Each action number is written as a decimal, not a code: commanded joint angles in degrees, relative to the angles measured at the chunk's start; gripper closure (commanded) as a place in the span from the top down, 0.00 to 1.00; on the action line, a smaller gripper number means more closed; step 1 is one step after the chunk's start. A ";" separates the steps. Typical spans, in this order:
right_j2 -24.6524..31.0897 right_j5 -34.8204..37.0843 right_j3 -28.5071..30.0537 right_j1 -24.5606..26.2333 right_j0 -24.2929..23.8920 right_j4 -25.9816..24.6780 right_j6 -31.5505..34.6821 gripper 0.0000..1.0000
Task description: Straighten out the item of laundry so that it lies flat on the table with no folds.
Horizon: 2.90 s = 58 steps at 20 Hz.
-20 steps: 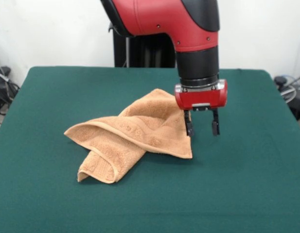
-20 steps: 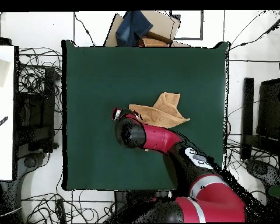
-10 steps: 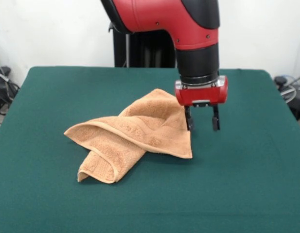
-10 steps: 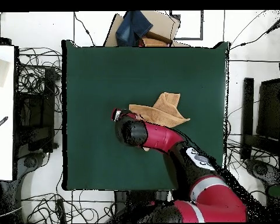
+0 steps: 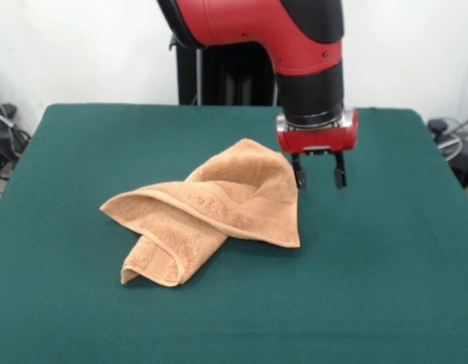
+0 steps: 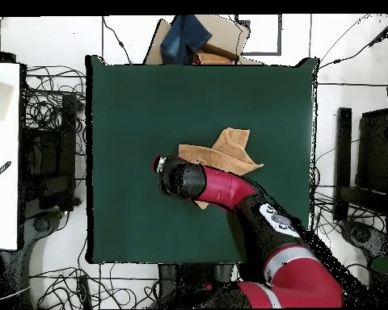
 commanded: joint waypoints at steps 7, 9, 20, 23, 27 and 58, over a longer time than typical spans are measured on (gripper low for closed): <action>0.02 15.35 -5.34 -7.07 2.21 4.66 8.96 1.00; -0.40 18.03 -5.91 -8.70 2.56 5.04 9.34 1.00; 0.25 28.47 -12.77 -7.51 0.63 4.25 6.00 1.00; -0.14 27.61 -15.11 -2.64 0.11 3.42 5.54 1.00; -0.95 27.70 -18.77 1.92 0.31 2.07 5.09 1.00; 0.68 35.45 -21.04 4.70 -2.08 2.94 4.20 1.00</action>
